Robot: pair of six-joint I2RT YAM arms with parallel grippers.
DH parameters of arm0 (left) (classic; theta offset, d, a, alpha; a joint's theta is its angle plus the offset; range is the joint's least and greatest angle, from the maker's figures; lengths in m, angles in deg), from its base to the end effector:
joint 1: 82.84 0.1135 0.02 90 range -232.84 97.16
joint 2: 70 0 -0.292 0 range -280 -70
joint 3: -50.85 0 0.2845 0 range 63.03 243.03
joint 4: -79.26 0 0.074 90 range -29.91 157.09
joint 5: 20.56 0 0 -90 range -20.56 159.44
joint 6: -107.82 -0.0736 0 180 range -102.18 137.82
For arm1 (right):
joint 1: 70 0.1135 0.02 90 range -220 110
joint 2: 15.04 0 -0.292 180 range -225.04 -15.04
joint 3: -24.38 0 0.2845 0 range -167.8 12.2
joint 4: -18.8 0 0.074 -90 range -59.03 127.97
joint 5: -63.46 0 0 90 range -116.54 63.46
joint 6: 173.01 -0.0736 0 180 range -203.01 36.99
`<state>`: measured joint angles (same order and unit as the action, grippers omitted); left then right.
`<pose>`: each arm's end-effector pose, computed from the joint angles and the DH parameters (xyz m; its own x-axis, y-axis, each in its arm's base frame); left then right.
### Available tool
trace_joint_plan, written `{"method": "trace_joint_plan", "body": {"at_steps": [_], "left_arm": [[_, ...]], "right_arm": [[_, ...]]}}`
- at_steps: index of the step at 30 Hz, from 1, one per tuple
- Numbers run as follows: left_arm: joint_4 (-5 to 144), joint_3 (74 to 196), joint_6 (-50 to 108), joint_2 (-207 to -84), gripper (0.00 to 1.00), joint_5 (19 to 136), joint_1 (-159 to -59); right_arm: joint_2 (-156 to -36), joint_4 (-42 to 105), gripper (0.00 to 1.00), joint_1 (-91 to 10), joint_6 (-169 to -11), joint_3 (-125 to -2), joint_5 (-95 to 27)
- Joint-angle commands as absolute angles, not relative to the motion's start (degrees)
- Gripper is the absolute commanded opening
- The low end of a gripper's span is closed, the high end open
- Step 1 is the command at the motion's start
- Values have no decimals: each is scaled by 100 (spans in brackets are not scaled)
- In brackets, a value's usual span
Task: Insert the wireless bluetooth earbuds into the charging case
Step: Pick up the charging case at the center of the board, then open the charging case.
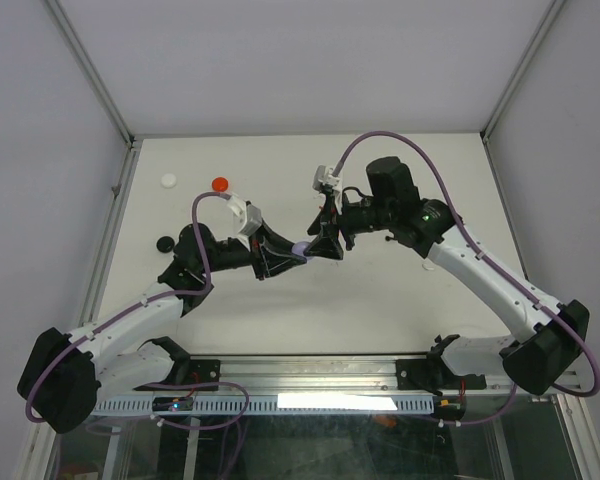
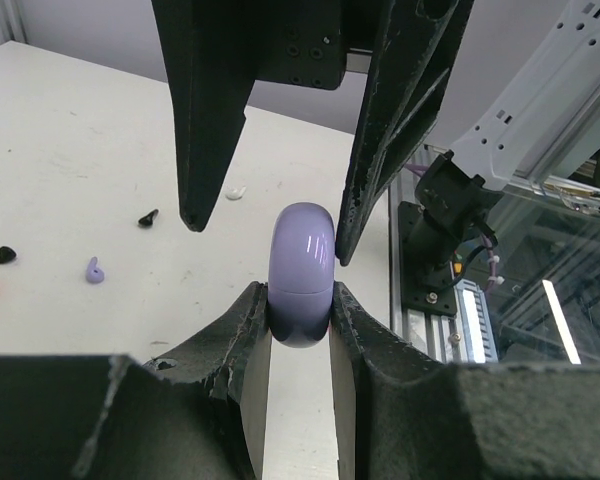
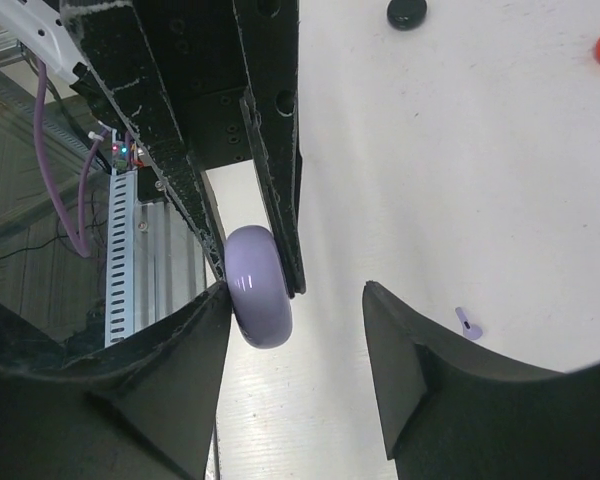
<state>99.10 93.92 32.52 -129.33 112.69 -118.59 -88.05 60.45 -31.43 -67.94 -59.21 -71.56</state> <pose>0.1909 -0.1996 0.2930 -0.1998 -0.0839 -0.9762 0.9613 0.1761 -0.2119 0.2195 0.2416 0.3800 -0.1519 -0.3562 -0.9220 -0.9879 0.0852 0.1298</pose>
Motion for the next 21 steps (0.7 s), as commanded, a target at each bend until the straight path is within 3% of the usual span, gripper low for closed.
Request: {"method": "trace_joint_plan", "body": {"at_steps": [1,13,21], "left_arm": [[9813,9507,2842,-12737,0,11153,-11964],[9433,9480,2528,-12370,0,11066,-12081],[9277,9588,2748,-12563,0,10750,-12080]], "right_arm": [[-8520,5731,58,-3111,-6820,-5943,-6864],[-8462,5766,57,-3114,-6806,-5916,-6611],[-8322,5633,62,-3099,-6806,-5774,-7331]]}}
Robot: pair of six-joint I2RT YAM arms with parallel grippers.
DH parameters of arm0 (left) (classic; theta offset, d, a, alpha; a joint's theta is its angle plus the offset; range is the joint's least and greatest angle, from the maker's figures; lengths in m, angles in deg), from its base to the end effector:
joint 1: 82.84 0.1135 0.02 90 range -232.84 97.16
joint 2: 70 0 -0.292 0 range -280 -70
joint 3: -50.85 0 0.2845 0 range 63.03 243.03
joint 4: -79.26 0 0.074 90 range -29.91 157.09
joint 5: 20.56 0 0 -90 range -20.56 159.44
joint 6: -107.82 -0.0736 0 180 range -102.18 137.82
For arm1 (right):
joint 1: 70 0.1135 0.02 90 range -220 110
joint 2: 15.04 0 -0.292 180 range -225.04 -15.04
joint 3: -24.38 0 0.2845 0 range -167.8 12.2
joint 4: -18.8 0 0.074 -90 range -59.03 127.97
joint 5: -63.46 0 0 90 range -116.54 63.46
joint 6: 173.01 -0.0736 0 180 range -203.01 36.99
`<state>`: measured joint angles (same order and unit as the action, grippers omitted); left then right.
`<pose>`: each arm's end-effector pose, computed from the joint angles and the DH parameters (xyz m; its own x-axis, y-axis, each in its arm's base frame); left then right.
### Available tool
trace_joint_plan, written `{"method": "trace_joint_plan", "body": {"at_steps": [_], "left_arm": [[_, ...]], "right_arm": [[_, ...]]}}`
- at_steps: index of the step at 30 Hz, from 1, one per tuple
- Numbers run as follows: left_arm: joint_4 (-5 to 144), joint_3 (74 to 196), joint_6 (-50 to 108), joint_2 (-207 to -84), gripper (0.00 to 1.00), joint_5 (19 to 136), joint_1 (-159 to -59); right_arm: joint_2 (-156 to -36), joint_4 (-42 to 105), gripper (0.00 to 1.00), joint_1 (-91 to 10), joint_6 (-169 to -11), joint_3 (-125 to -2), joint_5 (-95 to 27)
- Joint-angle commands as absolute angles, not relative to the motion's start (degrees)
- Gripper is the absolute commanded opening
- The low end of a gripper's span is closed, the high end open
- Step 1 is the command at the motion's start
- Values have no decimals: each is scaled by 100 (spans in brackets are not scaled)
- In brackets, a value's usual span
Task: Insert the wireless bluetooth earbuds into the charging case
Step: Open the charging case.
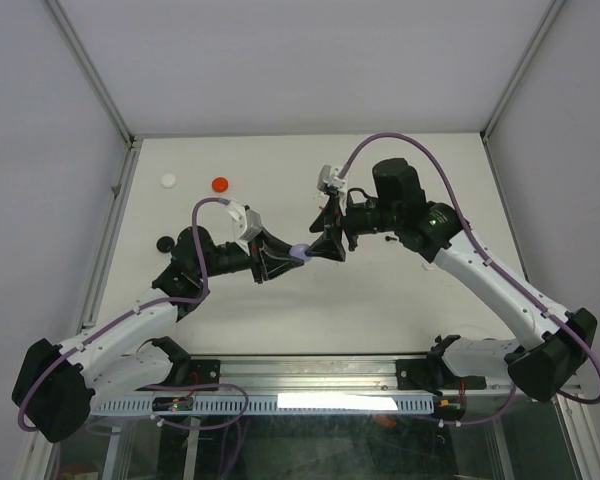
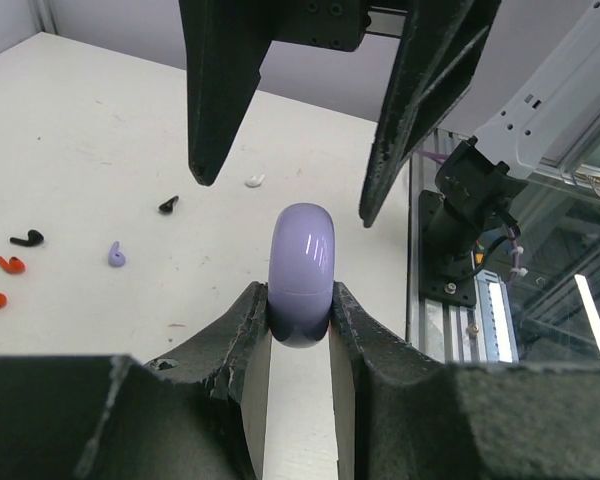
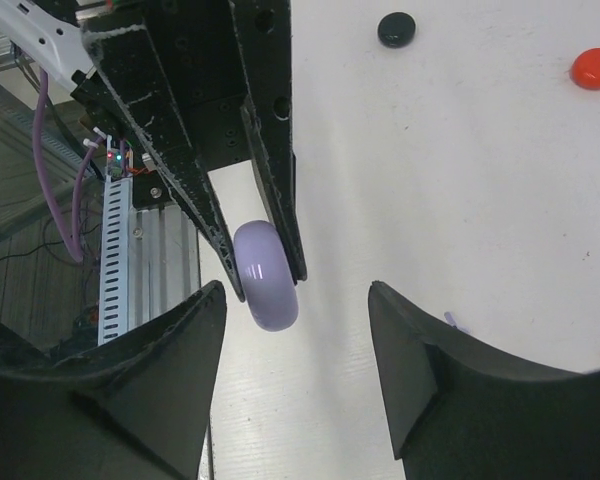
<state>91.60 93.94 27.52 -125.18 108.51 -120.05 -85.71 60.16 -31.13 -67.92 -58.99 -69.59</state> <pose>0.1811 -0.1957 0.2942 -0.1603 -0.0426 -0.9862 0.9582 0.2333 -0.1658 0.2122 0.2356 0.3903 -0.1197 -0.3409 -0.9325 -0.9903 0.1080 0.0877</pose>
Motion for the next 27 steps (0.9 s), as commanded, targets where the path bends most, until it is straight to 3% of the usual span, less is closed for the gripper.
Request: {"method": "trace_joint_plan", "body": {"at_steps": [1,9,27], "left_arm": [[9327,9580,2805,-12588,0,10780,-12081],[9985,9516,3241,-12744,0,11124,-12075],[9880,9414,3032,-12547,0,11591,-12086]], "right_arm": [[-8309,5607,63,-3103,-6811,-5735,-7329],[-8521,5655,64,-3088,-6785,-5682,-7094],[-8307,5602,60,-3088,-6786,-5696,-6354]]}}
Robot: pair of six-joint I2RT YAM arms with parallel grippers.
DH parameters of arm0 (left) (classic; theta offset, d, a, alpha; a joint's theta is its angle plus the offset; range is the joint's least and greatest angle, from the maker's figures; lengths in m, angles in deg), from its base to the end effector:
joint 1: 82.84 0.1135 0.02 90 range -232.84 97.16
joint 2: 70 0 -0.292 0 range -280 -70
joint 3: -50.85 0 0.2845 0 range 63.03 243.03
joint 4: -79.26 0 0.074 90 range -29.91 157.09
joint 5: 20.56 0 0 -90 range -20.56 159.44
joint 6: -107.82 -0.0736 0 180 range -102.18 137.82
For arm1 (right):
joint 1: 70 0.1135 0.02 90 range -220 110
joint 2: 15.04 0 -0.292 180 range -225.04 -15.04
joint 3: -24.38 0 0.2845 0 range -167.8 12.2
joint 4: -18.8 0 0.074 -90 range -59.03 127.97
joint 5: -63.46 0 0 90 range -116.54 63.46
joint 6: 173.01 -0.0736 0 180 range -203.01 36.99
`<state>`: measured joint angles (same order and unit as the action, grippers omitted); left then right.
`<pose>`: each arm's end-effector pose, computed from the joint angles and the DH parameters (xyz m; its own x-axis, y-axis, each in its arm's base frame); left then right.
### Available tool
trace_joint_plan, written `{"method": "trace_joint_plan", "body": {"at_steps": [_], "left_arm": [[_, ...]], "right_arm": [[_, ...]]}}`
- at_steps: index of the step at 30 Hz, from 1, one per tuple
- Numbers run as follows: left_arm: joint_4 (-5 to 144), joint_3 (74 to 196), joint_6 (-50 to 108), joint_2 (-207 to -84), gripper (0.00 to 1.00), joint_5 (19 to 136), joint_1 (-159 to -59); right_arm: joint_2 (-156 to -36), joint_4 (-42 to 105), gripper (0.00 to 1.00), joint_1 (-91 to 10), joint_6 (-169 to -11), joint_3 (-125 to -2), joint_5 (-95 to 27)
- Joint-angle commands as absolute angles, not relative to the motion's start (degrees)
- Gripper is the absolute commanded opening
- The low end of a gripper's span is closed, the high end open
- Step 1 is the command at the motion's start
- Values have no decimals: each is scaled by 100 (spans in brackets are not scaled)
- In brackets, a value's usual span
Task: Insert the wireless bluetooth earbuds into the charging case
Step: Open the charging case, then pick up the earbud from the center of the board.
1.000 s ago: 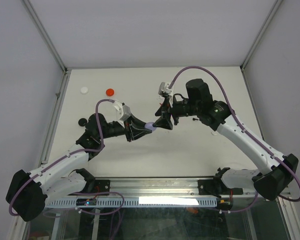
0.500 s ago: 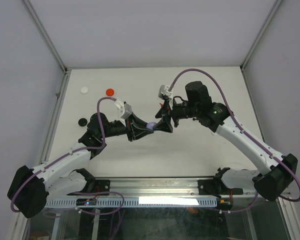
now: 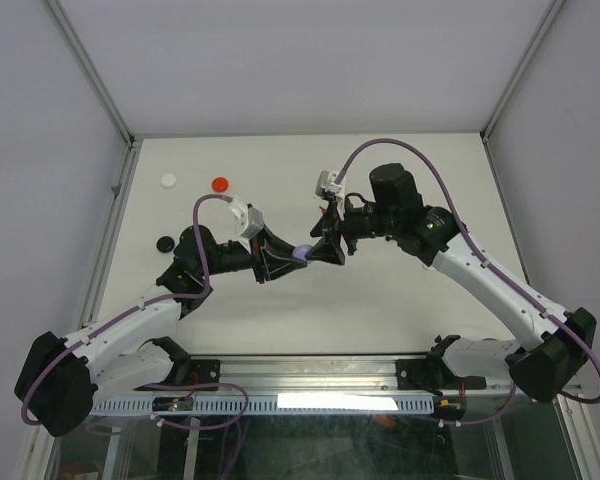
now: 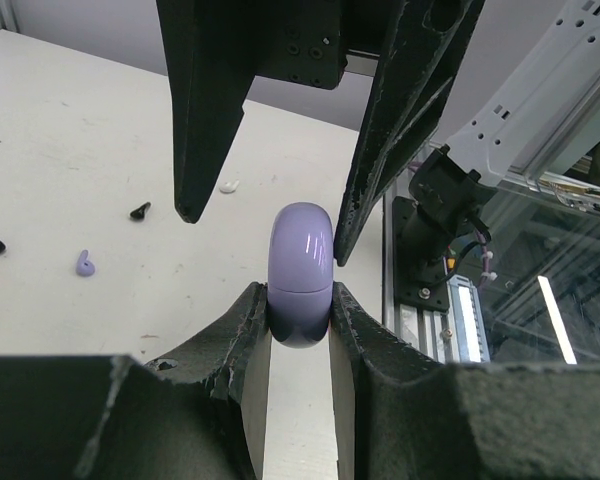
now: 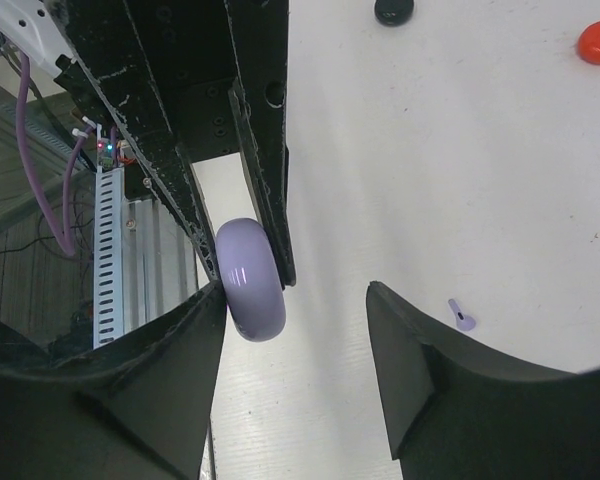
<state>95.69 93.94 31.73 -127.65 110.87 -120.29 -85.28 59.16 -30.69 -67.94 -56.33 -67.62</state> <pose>0.1833 -0.2018 0.2929 -0.2107 -0.0657 -0.9753 0.9584 0.1826 -0.2193 0.2118 0.2359 0.3755 -0.1336 -0.3626 -0.9223 -0.9870 0.1326 0.0908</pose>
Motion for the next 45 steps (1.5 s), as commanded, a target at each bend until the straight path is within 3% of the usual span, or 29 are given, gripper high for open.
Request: {"method": "trace_joint_plan", "body": {"at_steps": [1,19,24,33,40,45], "left_arm": [[9863,9417,3011,-12546,0,11599,-12085],[9679,9386,2568,-12396,0,11668,-12082],[9299,9471,2435,-12352,0,11204,-12085],[8616,9507,2379,-12270,0,9195,-12067],[8536,9476,2140,-12209,0,8032,-11931],[8535,9500,1994,-12247,0,7868,-11657]], "right_arm": [[-8284,5576,60,-3089,-6804,-5689,-6314],[-8402,5702,59,-3088,-6833,-5754,-6135],[-8424,5824,60,-3089,-6858,-5883,-6364],[-8166,5707,73,-3083,-7112,-5841,-5812],[-8258,5312,98,-3092,-7880,-5402,-3902],[-8799,5491,99,-3095,-8433,-5389,-3114]]}}
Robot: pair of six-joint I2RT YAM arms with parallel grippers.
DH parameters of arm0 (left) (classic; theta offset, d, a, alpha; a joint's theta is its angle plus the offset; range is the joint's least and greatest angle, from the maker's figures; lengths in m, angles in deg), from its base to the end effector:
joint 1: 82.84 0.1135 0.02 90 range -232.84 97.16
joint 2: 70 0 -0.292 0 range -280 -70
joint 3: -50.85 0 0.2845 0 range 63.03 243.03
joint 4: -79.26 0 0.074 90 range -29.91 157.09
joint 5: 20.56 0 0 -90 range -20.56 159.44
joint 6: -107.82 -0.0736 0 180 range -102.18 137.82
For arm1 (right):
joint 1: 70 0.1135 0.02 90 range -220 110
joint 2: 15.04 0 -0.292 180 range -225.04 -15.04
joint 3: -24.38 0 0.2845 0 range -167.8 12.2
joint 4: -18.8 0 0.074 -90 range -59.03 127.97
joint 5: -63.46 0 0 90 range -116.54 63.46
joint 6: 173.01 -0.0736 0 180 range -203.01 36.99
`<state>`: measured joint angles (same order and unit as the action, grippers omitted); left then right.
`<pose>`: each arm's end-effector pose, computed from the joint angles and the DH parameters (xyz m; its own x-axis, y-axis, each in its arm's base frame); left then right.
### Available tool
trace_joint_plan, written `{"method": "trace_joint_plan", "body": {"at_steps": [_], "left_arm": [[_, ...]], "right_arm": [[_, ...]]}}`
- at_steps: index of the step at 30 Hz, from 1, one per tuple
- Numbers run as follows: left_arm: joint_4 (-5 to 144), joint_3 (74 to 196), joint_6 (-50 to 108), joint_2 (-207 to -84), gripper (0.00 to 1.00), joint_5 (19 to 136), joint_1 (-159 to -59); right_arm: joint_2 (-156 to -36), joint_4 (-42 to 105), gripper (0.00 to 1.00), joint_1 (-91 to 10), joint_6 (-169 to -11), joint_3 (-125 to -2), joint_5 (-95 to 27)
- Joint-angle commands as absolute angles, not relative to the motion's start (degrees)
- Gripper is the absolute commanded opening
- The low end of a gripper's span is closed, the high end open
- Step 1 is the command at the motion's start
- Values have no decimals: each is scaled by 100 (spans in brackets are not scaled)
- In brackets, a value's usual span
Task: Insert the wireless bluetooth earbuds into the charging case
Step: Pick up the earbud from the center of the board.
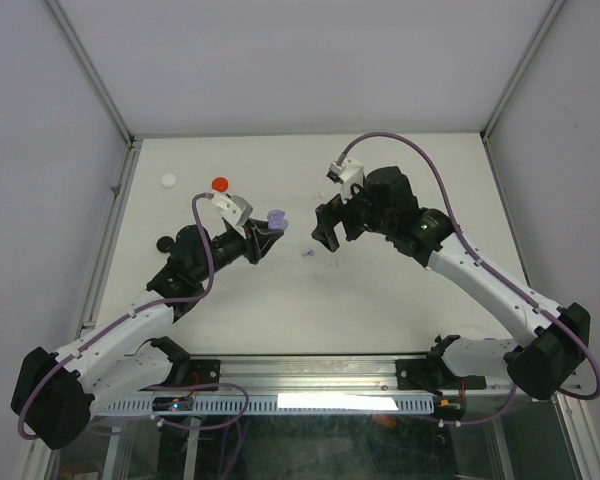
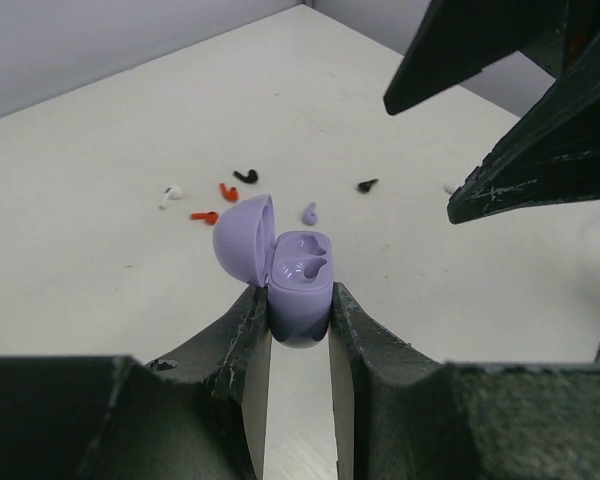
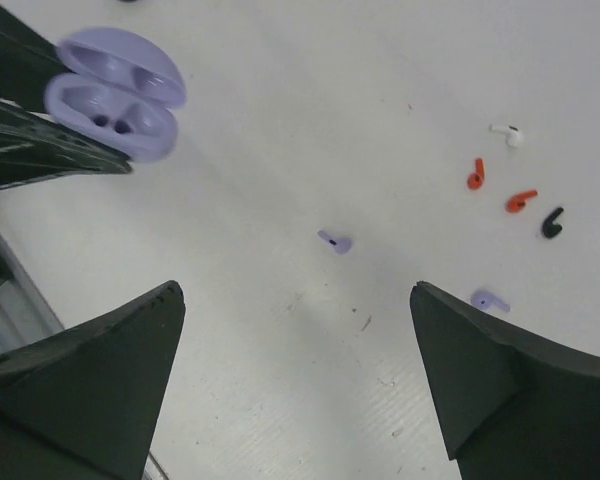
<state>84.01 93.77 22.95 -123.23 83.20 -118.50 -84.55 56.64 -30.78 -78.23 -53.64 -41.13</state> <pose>0.2091 -0.1716 0.2824 -0.1462 -0.0020 -0.9892 0.7485 0.6536 -0.1119 0.2407 0.2203 0.3580 -0.3130 -0.3596 -0.8791 -0.8110 0.5829 0.0503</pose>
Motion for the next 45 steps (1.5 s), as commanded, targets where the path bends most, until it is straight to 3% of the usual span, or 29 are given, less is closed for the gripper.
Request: {"method": "trace_joint_plan", "body": {"at_steps": [1,14,27,45], "left_arm": [[8549,9487,1972,-12239,0,7854,-11606],[8498,9738,1820,-12537,0,9068,-10565],[7971,9955,1687,-12122,0,9463,-10359],[7845,10027,1659,-12245,0,9553,-10363]], "right_arm": [[-8944,5506,99,-3089,-8555,-5377,-2952],[-10603,4599,98,-2981,-9474,-5313,-1686],[-12051,4585,97,-2537,-9317,-6069,-1034],[-12416,5046,94,-2404,-9163,-5967,-862]]}}
